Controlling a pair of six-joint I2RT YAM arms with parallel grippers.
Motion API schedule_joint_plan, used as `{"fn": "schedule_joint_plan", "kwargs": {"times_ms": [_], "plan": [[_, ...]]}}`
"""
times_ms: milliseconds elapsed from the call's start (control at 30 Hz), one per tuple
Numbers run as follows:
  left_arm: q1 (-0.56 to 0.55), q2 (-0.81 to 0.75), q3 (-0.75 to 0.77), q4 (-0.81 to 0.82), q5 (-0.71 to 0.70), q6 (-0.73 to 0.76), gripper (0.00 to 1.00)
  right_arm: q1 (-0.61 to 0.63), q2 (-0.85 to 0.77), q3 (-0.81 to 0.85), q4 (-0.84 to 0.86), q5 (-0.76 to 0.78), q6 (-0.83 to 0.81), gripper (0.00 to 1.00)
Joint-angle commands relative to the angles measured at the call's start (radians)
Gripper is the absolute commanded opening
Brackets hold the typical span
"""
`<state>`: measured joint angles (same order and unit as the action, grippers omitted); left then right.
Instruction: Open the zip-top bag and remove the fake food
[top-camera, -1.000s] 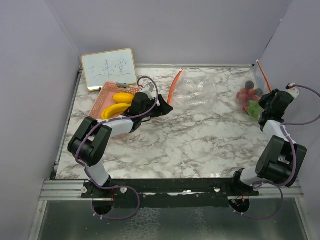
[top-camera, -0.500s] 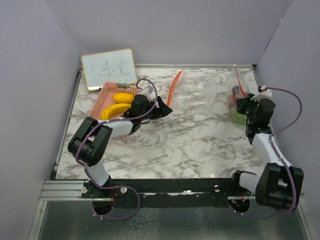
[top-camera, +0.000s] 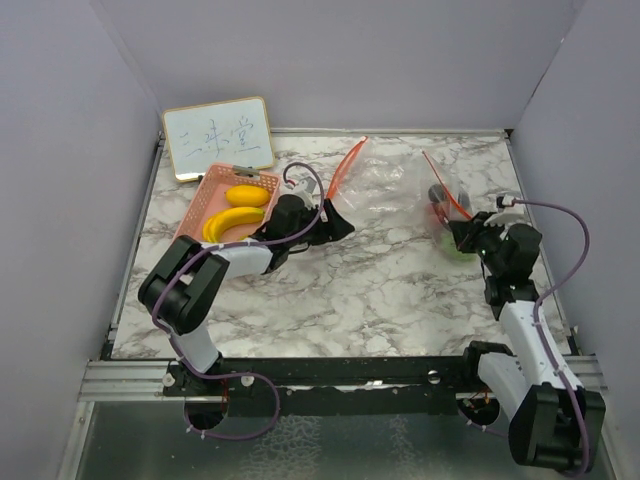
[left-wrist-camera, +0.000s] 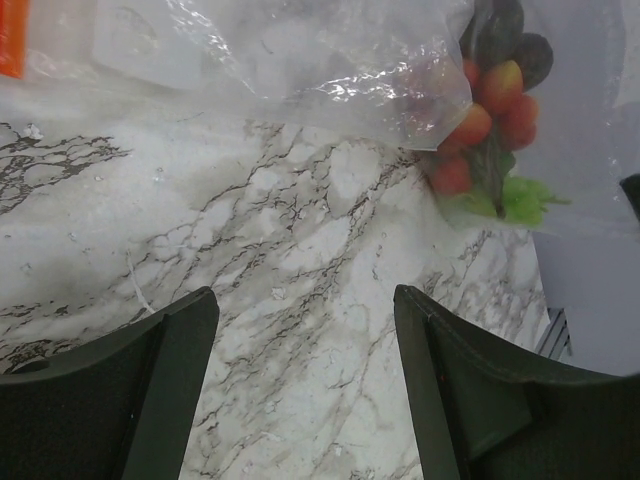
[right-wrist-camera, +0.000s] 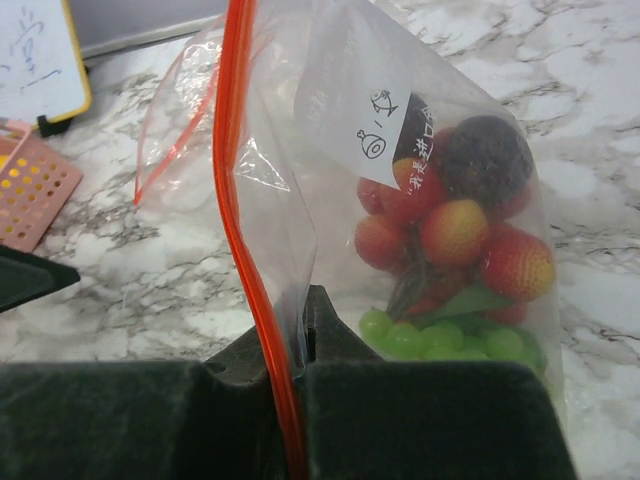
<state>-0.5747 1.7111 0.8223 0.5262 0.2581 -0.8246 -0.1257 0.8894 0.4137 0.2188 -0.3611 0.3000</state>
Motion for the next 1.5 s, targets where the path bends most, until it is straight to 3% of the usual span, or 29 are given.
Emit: {"fn": "schedule_joint_plan", "kwargs": {"times_ms": [0,167,367,533,667,767,867,1033,1167,1333,1467], "plan": [[-0.007,-0.002,0.007,0.032,-0.051,-0.005,0.73,0.009,-0.128,0.043,-0.14,-0.115,-0.004,0.01],[-0.007,0.04,0.064,0.021,-0.03,-0.008,0.73,0.009,-0.188,0.156,-0.255,-0.222,-0.038,0.01],[-0.004,-0.059,0.059,-0.007,-0.101,0.068,0.76,0.009,-0.149,0.218,-0.264,-0.434,-0.016,0.01],[0.037,-0.078,0.018,0.18,-0.008,0.111,0.79,0.009,-0.126,0.241,-0.237,-0.571,0.018,0.01],[0.072,-0.077,-0.006,0.349,0.086,0.118,0.84,0.009,-0.105,0.246,-0.134,-0.719,0.101,0.01],[0.076,-0.079,-0.075,0.622,0.204,0.159,0.91,0.009,-0.067,0.233,-0.003,-0.796,0.194,0.01],[0.078,-0.071,-0.078,0.701,0.278,0.177,0.99,0.009,-0.025,0.217,0.137,-0.836,0.282,0.01],[0.079,-0.052,-0.092,0.776,0.353,0.187,0.99,0.02,0.073,0.218,0.364,-0.908,0.427,0.01],[0.079,0.017,-0.073,0.849,0.426,0.167,0.99,0.024,0.137,0.21,0.394,-0.923,0.439,0.01],[0.084,0.168,-0.038,1.115,0.526,0.014,0.99,0.025,0.15,0.173,0.627,-0.965,0.594,0.01],[0.084,0.224,-0.016,1.238,0.543,-0.055,0.99,0.026,0.132,0.196,0.659,-0.971,0.613,0.01]]}}
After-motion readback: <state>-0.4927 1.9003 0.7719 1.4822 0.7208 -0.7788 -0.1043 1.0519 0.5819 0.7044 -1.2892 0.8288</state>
